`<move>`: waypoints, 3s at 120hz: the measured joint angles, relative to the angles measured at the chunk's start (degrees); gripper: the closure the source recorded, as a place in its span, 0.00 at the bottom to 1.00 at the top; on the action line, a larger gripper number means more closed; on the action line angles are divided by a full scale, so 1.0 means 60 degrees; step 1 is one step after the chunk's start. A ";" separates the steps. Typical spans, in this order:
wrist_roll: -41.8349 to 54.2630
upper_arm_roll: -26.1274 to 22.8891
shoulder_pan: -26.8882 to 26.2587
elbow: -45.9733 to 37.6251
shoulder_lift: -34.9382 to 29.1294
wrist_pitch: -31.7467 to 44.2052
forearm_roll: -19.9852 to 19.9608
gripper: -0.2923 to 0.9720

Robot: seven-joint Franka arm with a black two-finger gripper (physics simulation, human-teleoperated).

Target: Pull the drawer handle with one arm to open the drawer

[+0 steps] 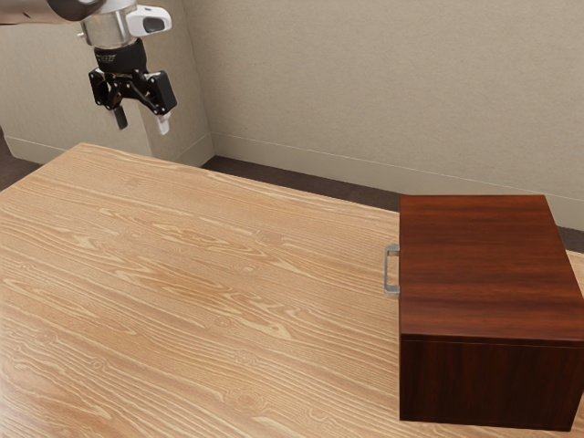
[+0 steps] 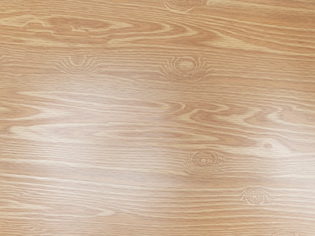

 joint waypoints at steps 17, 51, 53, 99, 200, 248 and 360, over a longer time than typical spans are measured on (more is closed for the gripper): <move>0.0013 -0.0023 0.0053 0.0005 -0.0002 -0.0017 -0.0048 0.23; -0.0511 -0.0409 -0.0290 0.1930 -0.0215 -0.0465 -0.0085 0.23; -0.0576 -0.0431 -0.0339 0.1944 -0.0212 -0.0442 -0.0087 0.23; -0.1729 -0.0440 -0.0545 -0.0117 0.0373 0.0669 0.0150 0.23; -0.7812 0.0034 -0.0614 -0.4084 0.0109 0.3274 0.0025 0.23; -0.8637 -0.0318 -0.0961 -0.2851 0.1016 0.4097 -0.0396 0.23; -0.8632 -0.0639 -0.2493 -0.1140 0.2431 0.3853 -0.0754 0.23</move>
